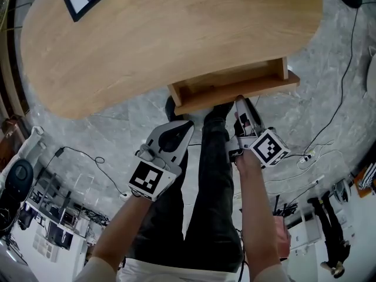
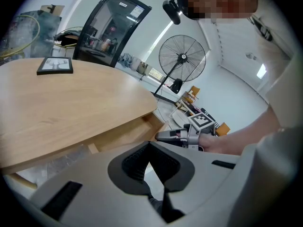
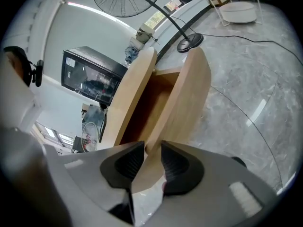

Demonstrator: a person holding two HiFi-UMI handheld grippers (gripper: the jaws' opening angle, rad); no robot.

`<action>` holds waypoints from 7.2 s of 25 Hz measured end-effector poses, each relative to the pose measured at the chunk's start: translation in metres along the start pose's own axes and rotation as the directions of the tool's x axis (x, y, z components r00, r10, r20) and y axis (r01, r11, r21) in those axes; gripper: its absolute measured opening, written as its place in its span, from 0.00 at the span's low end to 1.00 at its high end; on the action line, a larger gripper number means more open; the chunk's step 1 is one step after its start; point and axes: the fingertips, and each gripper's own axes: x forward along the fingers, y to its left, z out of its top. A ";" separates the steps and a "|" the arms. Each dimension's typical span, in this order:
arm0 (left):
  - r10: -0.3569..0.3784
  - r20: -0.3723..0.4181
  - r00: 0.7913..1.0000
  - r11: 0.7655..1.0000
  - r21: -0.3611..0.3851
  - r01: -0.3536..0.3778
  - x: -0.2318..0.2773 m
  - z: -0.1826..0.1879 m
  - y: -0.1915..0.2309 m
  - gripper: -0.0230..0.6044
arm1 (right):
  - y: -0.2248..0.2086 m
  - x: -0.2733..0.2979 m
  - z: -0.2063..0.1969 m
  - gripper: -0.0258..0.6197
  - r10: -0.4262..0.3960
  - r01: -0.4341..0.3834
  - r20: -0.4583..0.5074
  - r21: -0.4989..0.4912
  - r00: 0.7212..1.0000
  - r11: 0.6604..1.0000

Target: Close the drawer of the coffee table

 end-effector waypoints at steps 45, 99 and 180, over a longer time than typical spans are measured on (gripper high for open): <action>0.074 0.055 0.996 0.997 -0.025 -0.073 0.015 0.005 0.048 0.05 | 0.070 0.074 0.039 0.42 0.170 -0.172 -0.020 -0.134 0.985 0.976; 0.036 0.095 0.995 0.999 -0.011 -0.035 -0.072 0.029 -0.029 0.05 | 0.149 -0.030 0.032 0.27 0.170 -0.186 -0.077 -0.363 0.982 0.913; -0.181 0.447 0.876 0.933 0.359 0.009 -0.427 0.371 -0.364 0.05 | 0.560 -0.511 0.126 0.06 0.389 -0.005 0.172 -0.910 0.905 0.414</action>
